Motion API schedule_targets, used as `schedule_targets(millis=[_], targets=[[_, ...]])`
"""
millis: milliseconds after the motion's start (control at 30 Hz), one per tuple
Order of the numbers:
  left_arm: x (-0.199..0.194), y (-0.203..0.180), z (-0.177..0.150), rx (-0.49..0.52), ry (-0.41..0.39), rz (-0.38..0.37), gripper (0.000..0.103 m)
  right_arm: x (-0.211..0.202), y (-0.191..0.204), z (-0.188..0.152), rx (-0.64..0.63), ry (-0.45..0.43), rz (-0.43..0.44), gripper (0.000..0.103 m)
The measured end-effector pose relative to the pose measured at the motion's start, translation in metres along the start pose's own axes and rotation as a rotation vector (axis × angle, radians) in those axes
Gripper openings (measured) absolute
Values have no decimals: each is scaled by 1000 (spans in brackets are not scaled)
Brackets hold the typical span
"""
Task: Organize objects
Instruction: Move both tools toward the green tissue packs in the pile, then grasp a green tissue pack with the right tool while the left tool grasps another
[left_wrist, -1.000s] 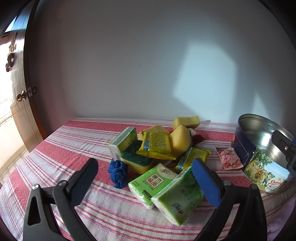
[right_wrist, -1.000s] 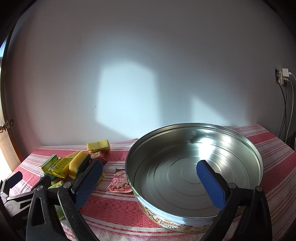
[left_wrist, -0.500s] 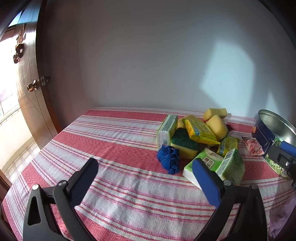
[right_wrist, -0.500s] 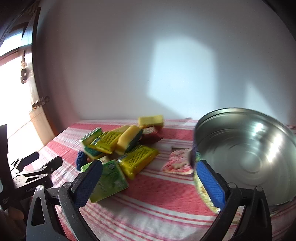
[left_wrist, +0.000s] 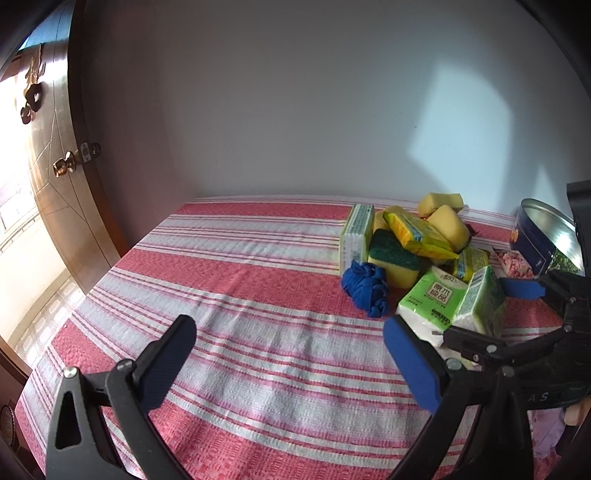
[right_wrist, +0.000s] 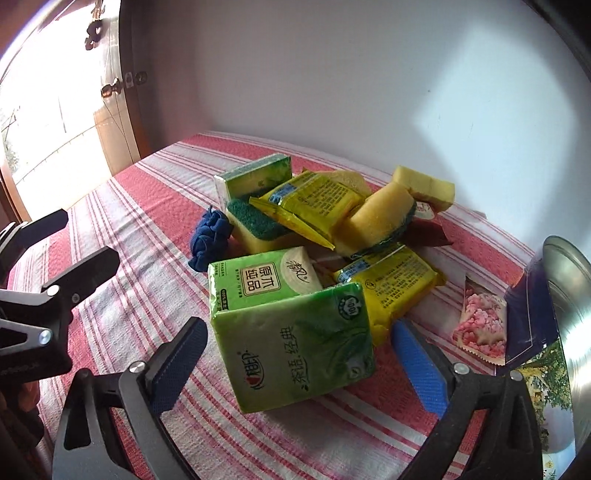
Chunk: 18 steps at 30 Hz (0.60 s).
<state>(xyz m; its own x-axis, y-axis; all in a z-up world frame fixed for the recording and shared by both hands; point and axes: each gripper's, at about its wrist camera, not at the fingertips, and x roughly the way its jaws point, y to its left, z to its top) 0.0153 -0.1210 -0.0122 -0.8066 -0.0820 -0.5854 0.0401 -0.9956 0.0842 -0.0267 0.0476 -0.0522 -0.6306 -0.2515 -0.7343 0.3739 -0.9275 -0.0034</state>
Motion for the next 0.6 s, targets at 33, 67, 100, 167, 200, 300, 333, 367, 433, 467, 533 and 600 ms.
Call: schedule_targets(millis=[33,67,100,167,200,300,333,367,433,467,533,600], targets=[[1,-3,1,4,1,-1,102,1,-2,-2,9,7,30,79],[1,-6,1,7,3,-6,102,0,-5,-3,14,4,34,79],[2,-9,2,11,7,-18,102,-2,-7,-4,18,0,28,78],[2,-18,4,21,9,-44,102,-9,-13,-7,27,-10,39,78],[2,-23,5,26,5,-55,102,-13,-17,-9,41,-21,48,78],[3,-37,11,28,12,-94,102,-35,-35,-14,95,-77,47,78],[5,-43,12,36,19,-107,102,-45,-43,-15,119,-107,54,78],[7,-49,14,42,24,-113,102,-56,-52,-17,141,-136,48,78],[13,-61,16,38,40,-110,102,-77,-65,-21,157,-202,2,78],[15,-67,17,36,47,-109,102,-84,-68,-21,155,-233,-32,78],[24,-81,18,26,78,-105,101,-99,-80,-25,161,-282,-92,78],[33,-94,18,16,109,-97,99,-108,-92,-29,180,-310,-112,78]])
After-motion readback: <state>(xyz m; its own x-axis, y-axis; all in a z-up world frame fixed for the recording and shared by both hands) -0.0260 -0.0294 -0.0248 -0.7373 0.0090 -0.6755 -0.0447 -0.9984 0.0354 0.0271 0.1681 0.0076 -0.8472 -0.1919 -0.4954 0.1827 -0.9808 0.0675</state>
